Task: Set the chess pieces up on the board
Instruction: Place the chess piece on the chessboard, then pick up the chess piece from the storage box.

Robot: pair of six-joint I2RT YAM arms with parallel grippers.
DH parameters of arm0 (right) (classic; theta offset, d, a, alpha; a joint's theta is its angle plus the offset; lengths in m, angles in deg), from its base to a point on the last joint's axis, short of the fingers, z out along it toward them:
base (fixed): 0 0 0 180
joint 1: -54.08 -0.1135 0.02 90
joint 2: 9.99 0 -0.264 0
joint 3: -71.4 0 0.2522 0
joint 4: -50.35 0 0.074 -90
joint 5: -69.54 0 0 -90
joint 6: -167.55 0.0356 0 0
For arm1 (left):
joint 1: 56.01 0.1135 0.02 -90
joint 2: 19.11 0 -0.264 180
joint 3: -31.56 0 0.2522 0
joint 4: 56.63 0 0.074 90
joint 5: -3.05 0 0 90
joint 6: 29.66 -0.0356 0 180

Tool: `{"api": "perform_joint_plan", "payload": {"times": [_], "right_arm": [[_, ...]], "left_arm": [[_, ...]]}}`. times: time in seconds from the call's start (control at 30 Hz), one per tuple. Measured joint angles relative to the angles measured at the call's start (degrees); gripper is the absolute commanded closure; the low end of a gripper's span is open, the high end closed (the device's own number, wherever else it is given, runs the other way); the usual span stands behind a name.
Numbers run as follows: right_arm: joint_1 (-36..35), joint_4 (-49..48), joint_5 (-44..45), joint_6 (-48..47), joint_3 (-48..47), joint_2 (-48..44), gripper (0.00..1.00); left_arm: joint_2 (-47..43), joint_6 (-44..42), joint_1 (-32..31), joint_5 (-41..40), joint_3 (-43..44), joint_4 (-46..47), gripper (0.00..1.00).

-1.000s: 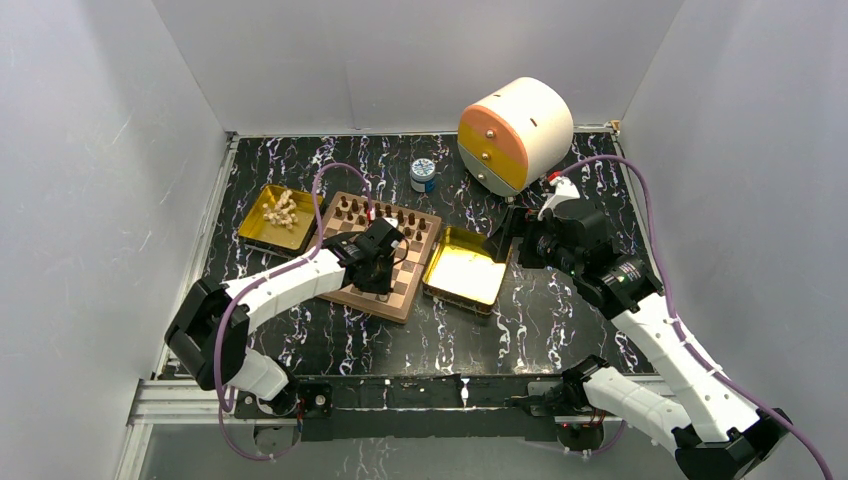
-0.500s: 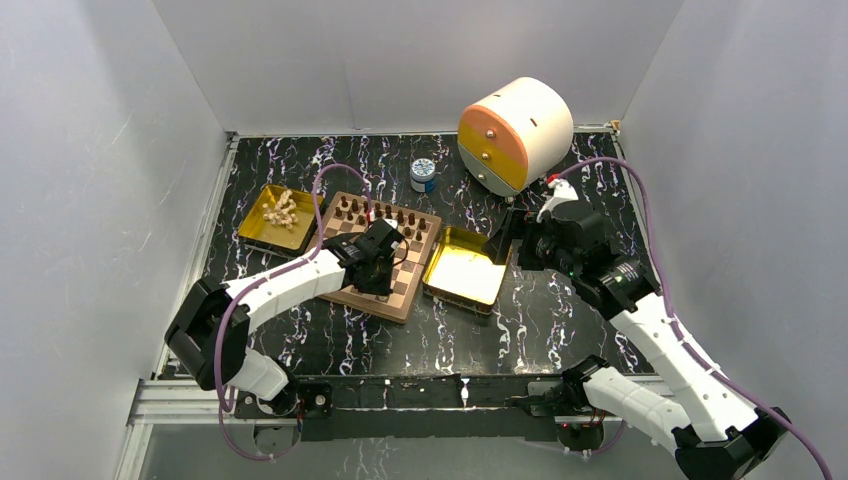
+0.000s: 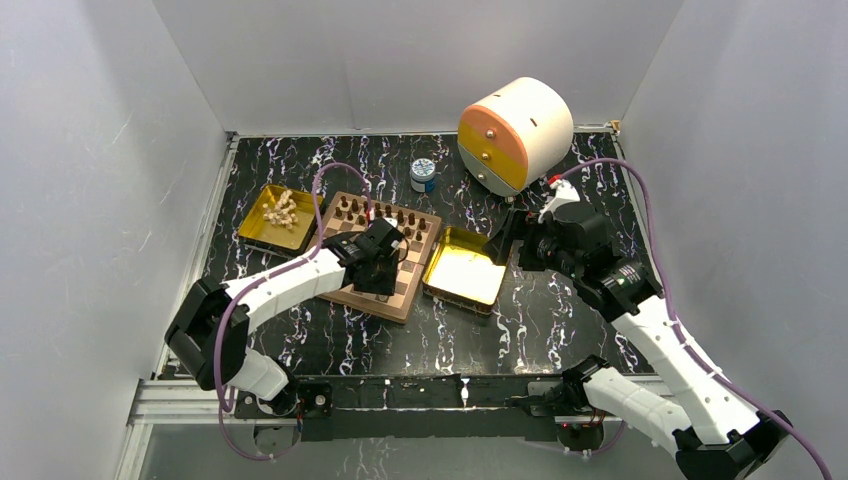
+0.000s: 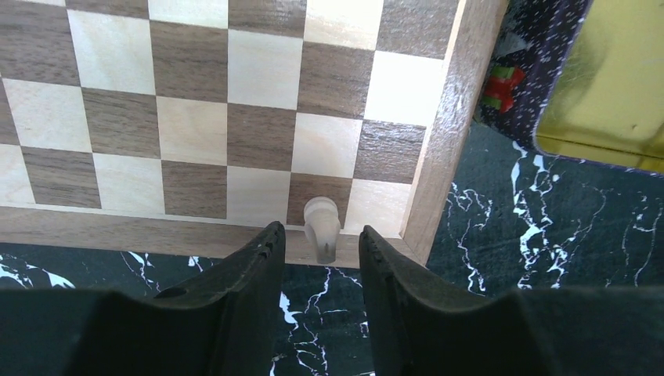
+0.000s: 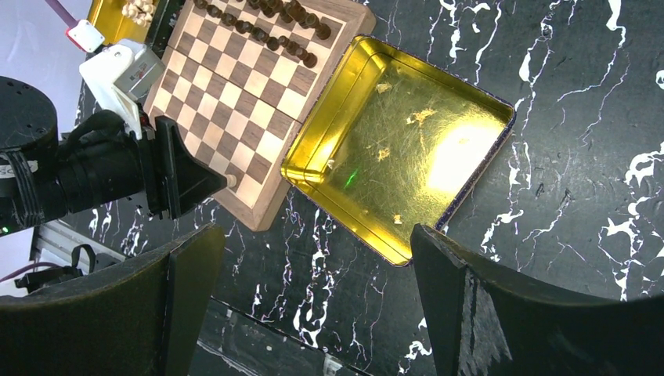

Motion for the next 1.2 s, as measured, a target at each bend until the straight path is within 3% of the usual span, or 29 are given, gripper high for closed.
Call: {"api": "perform_joint_plan", "payload": {"times": [0.4, 0.53, 0.87, 1.2], "right_arm": [[0.00, -0.17, -0.24, -0.04, 0.72, -0.57, 0.01], [0.00, -0.17, -0.39, -0.13, 0.74, -0.63, 0.01], [0.00, -0.57, -1.55, -0.28, 0.79, -0.98, 0.01], [0.00, -0.42, -2.49, -0.52, 0.76, -0.90, 0.01]], "left_arm": [[0.17, -1.36, 2.62, -2.64, 12.24, -2.29, 0.63], [1.03, -3.34, 8.81, -2.62, 15.52, -3.10, 0.64], [4.52, -7.52, 32.52, -2.71, 17.22, -1.88, 0.72], [15.87, -10.23, 42.40, -4.44, 23.23, 3.02, 0.78]]}}
